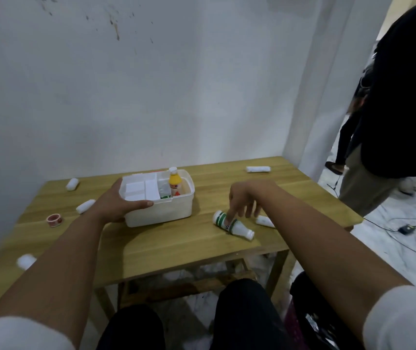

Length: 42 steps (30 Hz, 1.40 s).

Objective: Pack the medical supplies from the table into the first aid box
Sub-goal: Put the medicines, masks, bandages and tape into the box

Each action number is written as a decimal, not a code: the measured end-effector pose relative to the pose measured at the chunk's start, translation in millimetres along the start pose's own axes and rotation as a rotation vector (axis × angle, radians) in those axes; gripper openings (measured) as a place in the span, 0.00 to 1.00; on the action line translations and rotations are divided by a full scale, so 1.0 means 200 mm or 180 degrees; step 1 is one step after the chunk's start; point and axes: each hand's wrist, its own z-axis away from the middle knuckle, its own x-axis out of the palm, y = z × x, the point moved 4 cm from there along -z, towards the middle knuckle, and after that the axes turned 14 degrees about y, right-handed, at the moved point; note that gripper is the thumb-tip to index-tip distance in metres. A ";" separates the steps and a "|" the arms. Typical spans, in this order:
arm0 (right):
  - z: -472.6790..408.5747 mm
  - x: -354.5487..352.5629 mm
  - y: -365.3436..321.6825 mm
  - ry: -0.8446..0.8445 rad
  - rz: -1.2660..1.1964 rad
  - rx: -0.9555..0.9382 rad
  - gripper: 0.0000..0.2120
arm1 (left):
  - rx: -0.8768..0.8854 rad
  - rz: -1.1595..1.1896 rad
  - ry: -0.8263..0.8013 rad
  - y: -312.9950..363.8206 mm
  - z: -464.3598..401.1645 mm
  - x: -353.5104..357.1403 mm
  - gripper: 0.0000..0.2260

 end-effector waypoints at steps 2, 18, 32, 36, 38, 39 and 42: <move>0.04 0.09 0.01 -0.0230 0.0508 0.0076 0.33 | -0.0004 0.0034 0.0018 0.00 0.00 0.01 0.57; 0.10 -0.49 -0.21 0.0466 -0.0399 -0.0360 0.08 | 0.0124 -0.0020 -0.0010 -0.07 -0.05 0.01 0.56; -0.23 0.08 -0.27 0.1067 0.0518 -0.0567 0.19 | 0.0226 0.0194 0.0011 -0.04 -0.04 0.02 0.45; -0.24 -0.17 -0.25 0.1785 -0.0601 -0.0528 0.23 | 0.0180 0.0152 -0.0029 -0.05 -0.05 0.02 0.50; -0.23 -0.29 -0.28 0.2078 -0.1338 -0.0619 0.26 | 0.0193 0.0118 -0.0033 -0.05 -0.05 0.02 0.50; -0.21 -0.34 -0.31 0.2146 -0.1674 -0.0710 0.25 | 0.0198 0.0112 -0.0033 -0.05 -0.05 0.02 0.49; -0.18 -0.41 -0.41 0.2150 -0.2264 -0.0978 0.19 | 0.0211 0.0121 -0.0039 -0.05 -0.05 0.01 0.50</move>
